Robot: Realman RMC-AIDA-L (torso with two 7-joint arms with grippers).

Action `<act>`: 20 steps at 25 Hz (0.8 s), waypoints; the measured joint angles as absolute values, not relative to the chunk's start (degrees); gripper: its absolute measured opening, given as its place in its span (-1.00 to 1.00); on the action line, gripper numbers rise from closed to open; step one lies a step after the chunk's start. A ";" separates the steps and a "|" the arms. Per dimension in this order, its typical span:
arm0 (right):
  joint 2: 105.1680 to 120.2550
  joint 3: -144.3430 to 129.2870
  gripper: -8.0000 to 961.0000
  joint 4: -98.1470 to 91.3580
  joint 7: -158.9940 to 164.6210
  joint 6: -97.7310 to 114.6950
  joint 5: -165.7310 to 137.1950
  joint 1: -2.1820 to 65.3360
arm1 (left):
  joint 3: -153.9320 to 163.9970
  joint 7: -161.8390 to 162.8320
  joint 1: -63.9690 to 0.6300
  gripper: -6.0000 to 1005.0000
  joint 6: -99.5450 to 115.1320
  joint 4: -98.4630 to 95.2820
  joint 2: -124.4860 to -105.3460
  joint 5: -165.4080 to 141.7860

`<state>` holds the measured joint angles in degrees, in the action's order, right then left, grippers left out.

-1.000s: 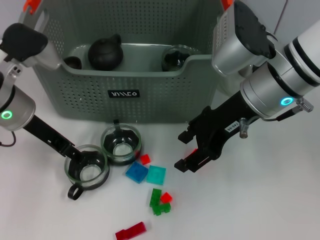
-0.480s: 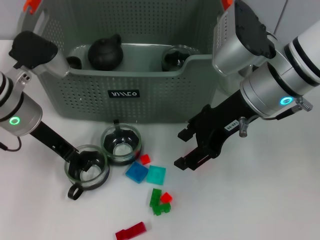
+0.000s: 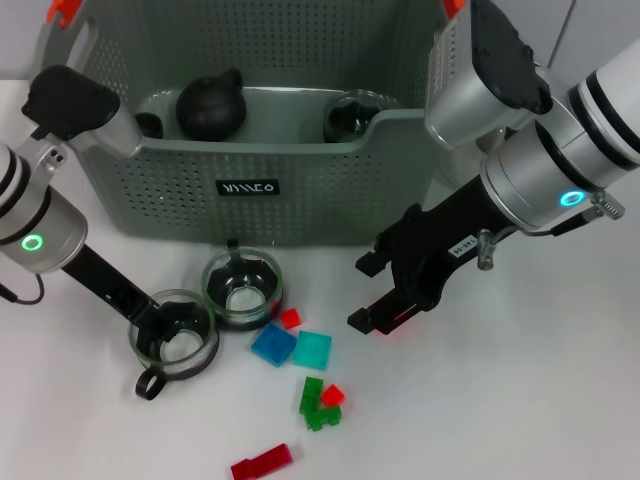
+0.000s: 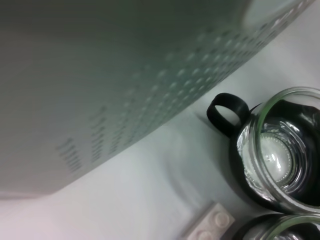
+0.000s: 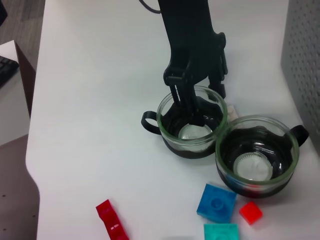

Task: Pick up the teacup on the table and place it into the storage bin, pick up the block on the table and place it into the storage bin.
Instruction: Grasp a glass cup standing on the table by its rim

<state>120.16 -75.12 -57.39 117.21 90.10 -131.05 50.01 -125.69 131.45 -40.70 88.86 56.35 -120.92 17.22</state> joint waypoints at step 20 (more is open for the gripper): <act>120.15 -74.97 0.59 -57.39 116.65 89.74 -130.68 49.83 | -126.14 131.84 -41.64 -0.67 89.71 54.01 -119.69 17.07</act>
<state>120.15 -74.97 -57.39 116.66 89.74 -130.68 49.83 -126.14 131.84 -41.64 89.71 54.01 -119.69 17.07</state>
